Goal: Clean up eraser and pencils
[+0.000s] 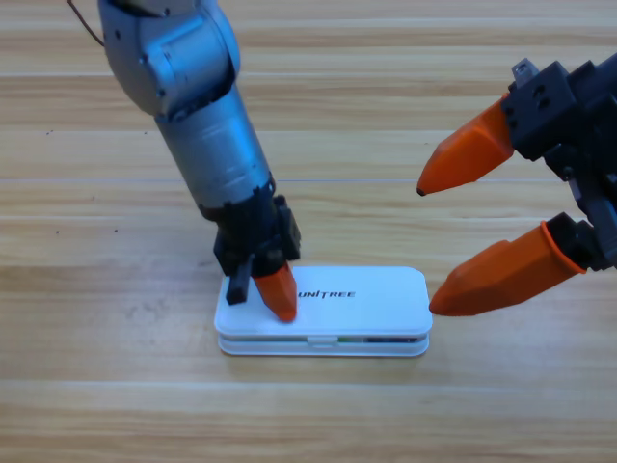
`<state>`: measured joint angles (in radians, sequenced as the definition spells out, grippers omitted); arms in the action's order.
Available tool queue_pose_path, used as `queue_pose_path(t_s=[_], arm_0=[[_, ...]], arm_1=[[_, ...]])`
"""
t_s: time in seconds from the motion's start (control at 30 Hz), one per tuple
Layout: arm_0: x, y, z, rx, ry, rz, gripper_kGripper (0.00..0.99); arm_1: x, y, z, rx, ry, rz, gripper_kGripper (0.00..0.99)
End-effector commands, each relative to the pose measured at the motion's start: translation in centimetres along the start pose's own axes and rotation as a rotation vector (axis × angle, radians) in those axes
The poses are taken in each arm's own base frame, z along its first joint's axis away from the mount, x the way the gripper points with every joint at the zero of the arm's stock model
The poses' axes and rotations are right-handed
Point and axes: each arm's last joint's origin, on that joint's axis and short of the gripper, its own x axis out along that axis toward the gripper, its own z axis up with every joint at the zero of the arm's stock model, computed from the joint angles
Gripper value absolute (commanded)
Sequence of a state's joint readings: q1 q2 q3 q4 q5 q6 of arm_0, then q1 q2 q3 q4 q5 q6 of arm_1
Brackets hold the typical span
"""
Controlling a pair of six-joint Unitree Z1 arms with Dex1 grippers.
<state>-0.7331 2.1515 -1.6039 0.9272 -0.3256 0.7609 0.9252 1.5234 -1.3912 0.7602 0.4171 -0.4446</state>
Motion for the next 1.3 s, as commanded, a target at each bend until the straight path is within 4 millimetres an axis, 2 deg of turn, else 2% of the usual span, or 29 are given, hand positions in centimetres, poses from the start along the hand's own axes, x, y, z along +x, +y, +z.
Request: queue_pose_path(t_s=[0.03,0.67,0.87,1.07,1.17,1.3], arm_0=[[2.1,-1.6,0.4,0.025,0.033,-0.021,0.000],[3.4,-1.7,-0.9,0.042,0.047,0.085,0.000],[1.8,-2.4,-1.1,0.066,0.031,0.134,0.000],[1.1,-3.6,-2.2,0.083,0.017,0.156,0.000],[-1.2,-4.7,-2.4,0.089,-0.009,0.199,0.000],[-7.7,-7.1,-1.9,0.106,-0.086,0.254,0.000]], arm_1=[[0.7,0.5,0.0,-0.013,-0.006,0.021,0.945],[0.9,0.4,0.0,-0.010,-0.004,0.025,0.945],[0.8,0.5,0.0,-0.009,-0.005,0.023,0.945],[0.8,0.5,0.0,-0.008,-0.006,0.025,0.945],[0.8,0.5,0.0,-0.007,-0.007,0.024,0.945],[0.8,0.5,0.0,-0.003,-0.006,0.025,0.945]])
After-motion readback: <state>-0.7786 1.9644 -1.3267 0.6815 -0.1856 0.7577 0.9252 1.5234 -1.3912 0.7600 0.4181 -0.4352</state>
